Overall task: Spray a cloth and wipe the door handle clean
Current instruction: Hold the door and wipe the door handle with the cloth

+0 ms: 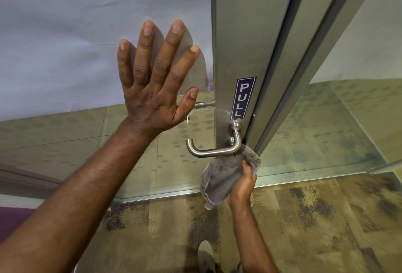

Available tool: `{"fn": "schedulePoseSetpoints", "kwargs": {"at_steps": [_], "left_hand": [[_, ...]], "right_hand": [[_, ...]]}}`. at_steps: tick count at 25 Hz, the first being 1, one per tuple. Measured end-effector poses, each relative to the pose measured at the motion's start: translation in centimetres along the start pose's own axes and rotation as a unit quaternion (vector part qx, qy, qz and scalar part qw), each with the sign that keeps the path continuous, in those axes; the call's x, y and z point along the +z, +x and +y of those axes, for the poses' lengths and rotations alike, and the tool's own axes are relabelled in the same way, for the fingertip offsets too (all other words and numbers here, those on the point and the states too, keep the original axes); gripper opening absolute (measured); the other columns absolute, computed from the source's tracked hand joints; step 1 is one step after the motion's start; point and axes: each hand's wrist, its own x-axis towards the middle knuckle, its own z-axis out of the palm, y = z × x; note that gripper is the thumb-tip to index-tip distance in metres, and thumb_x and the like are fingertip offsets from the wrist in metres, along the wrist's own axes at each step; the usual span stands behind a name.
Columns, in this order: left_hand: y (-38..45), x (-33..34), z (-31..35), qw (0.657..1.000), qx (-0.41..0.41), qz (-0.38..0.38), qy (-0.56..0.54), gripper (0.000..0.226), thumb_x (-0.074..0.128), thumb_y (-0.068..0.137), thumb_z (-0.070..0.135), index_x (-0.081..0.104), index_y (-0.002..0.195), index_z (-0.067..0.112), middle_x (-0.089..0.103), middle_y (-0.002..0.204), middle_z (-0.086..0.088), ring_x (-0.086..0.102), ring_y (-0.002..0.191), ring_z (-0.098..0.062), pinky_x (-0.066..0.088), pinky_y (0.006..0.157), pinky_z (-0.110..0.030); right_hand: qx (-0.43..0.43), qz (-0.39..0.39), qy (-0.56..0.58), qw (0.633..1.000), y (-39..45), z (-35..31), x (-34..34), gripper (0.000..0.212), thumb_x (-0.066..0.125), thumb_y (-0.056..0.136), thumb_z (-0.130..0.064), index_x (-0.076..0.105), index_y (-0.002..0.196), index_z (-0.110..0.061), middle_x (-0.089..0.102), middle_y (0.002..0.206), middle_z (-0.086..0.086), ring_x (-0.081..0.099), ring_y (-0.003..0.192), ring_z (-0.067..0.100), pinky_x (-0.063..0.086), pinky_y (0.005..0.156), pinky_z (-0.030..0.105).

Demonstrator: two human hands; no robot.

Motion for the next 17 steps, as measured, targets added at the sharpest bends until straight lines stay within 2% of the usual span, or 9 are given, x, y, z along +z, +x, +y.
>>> {"fn": "schedulePoseSetpoints", "kwargs": {"at_steps": [2, 5, 8, 10, 12, 13, 15, 17], "left_hand": [[0.0, 0.0, 0.0, 1.0, 0.002, -0.001, 0.0, 0.059, 0.035, 0.101, 0.049, 0.045, 0.151, 0.02, 0.036, 0.159, -0.012, -0.002, 0.159, -0.021, 0.0, 0.127, -0.048], [0.0, -0.2, 0.1, 1.0, 0.004, 0.001, -0.001, 0.06, 0.038, 0.099, 0.047, 0.043, 0.153, 0.02, 0.034, 0.16, -0.011, -0.002, 0.159, -0.023, 0.0, 0.127, -0.048], [0.1, -0.3, 0.1, 1.0, 0.005, -0.001, -0.002, 0.061, 0.04, 0.099, 0.046, 0.043, 0.153, 0.02, 0.033, 0.162, -0.01, -0.002, 0.159, -0.024, -0.001, 0.127, -0.048], [0.0, -0.3, 0.1, 1.0, 0.001, -0.002, -0.007, 0.061, 0.04, 0.099, 0.046, 0.042, 0.154, 0.02, 0.032, 0.162, -0.01, -0.001, 0.16, -0.024, -0.001, 0.127, -0.048], [0.0, -0.3, 0.2, 1.0, 0.004, 0.003, 0.001, 0.06, 0.038, 0.1, 0.046, 0.043, 0.154, 0.02, 0.033, 0.163, -0.009, 0.0, 0.16, -0.025, 0.001, 0.127, -0.049], [0.1, -0.2, 0.2, 1.0, 0.006, 0.005, 0.002, 0.06, 0.037, 0.101, 0.047, 0.043, 0.154, 0.02, 0.033, 0.164, -0.008, 0.002, 0.159, -0.026, 0.001, 0.127, -0.05], [0.2, -0.2, 0.2, 1.0, 0.009, 0.008, -0.004, 0.06, 0.036, 0.101, 0.047, 0.044, 0.154, 0.02, 0.03, 0.166, -0.003, 0.003, 0.159, -0.026, 0.002, 0.127, -0.05], [0.2, -0.2, 0.2, 1.0, 0.01, 0.013, -0.004, 0.06, 0.035, 0.101, 0.048, 0.044, 0.154, 0.02, 0.026, 0.166, 0.001, 0.003, 0.159, -0.026, 0.002, 0.127, -0.05]], "right_hand": [[0.0, -0.003, 0.013, 1.0, -1.4, -1.6, 0.9, 0.033, 0.051, 0.103, -0.014, 0.061, 0.132, -0.001, 0.071, 0.116, 0.017, 0.066, 0.115, 0.038, 0.055, 0.092, 0.041], [-0.062, -0.01, 0.002, 0.998, -3.1, -3.6, 1.8, 0.021, 0.049, 0.104, -0.008, 0.067, 0.114, -0.009, 0.072, 0.104, 0.009, 0.067, 0.111, 0.033, 0.055, 0.089, 0.035], [-0.135, -0.03, -0.026, 0.99, -4.1, -6.2, 2.8, 0.026, 0.05, 0.103, -0.005, 0.071, 0.097, -0.019, 0.076, 0.087, -0.005, 0.073, 0.088, 0.013, 0.057, 0.077, 0.026], [-0.153, -0.031, -0.034, 0.987, -5.0, -7.4, 3.1, 0.024, 0.052, 0.102, -0.005, 0.069, 0.095, -0.02, 0.076, 0.082, -0.009, 0.073, 0.081, 0.007, 0.054, 0.075, 0.027], [-0.189, -0.045, -0.051, 0.98, -5.8, -7.9, 3.4, 0.014, 0.057, 0.1, -0.016, 0.069, 0.106, -0.016, 0.075, 0.1, 0.0, 0.073, 0.102, 0.019, 0.054, 0.085, 0.031], [-0.229, -0.073, -0.072, 0.968, -6.4, -8.0, 3.6, 0.024, 0.058, 0.096, -0.024, 0.07, 0.115, -0.015, 0.074, 0.111, 0.005, 0.071, 0.112, 0.023, 0.055, 0.092, 0.032], [-0.307, -0.142, -0.126, 0.932, -6.6, -7.6, 3.8, 0.041, 0.057, 0.094, -0.029, 0.065, 0.13, -0.01, 0.071, 0.127, 0.011, 0.066, 0.123, 0.023, 0.052, 0.104, 0.035], [-0.371, -0.204, -0.245, 0.872, -6.7, -7.1, 4.0, 0.042, 0.05, 0.101, -0.02, 0.06, 0.14, -0.007, 0.066, 0.137, 0.014, 0.06, 0.129, 0.023, 0.044, 0.113, 0.043]]}}
